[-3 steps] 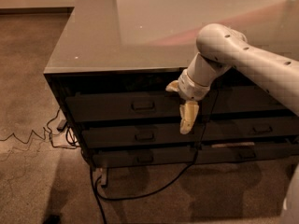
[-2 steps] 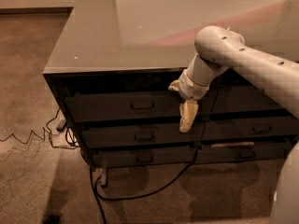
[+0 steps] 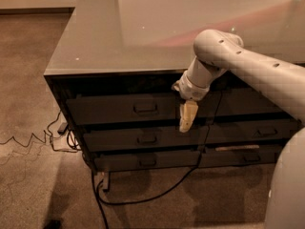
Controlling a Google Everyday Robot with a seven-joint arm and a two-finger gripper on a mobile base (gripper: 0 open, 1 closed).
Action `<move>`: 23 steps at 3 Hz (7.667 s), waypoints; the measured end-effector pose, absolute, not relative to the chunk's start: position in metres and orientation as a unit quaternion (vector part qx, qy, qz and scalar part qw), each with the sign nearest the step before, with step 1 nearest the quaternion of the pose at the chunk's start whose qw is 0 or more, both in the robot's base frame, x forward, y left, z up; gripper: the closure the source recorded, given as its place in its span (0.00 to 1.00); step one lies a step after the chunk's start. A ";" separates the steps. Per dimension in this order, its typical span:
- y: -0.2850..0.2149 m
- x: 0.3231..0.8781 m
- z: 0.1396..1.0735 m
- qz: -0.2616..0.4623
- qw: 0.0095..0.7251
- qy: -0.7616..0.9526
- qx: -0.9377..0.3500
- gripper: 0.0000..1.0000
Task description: Open top drawer
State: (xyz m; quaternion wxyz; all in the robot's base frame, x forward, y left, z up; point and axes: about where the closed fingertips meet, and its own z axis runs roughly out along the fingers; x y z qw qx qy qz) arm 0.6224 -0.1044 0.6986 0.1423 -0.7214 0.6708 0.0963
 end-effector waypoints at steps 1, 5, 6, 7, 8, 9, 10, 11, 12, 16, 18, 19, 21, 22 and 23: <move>-0.100 0.624 0.688 0.097 0.144 0.685 -0.708 0.00; -0.094 0.635 0.663 0.087 0.150 0.702 -0.691 0.00; -0.104 0.640 0.659 0.064 0.146 0.713 -0.683 0.00; -0.111 0.649 0.665 0.035 0.156 0.718 -0.678 0.00; -0.112 0.661 0.666 0.021 0.163 0.720 -0.675 0.00; -0.108 0.669 0.655 0.034 0.165 0.723 -0.670 0.00; -0.099 0.670 0.641 0.054 0.160 0.721 -0.672 0.00; -0.093 0.670 0.628 0.074 0.154 0.718 -0.675 0.00; -0.094 0.663 0.625 0.078 0.130 0.708 -0.690 0.18; -0.123 0.633 0.648 0.077 0.095 0.703 -0.701 0.87; -0.123 0.633 0.648 0.077 0.095 0.703 -0.701 0.39; -0.123 0.633 0.648 0.077 0.095 0.703 -0.701 0.16; -0.123 0.633 0.648 0.077 0.095 0.703 -0.701 0.00; -0.120 0.633 0.649 0.080 0.098 0.691 -0.711 0.00; -0.105 0.631 0.652 0.103 0.117 0.658 -0.737 0.00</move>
Offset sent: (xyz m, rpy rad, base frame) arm 0.0019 0.0035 -0.0096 0.0038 0.0052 -0.0339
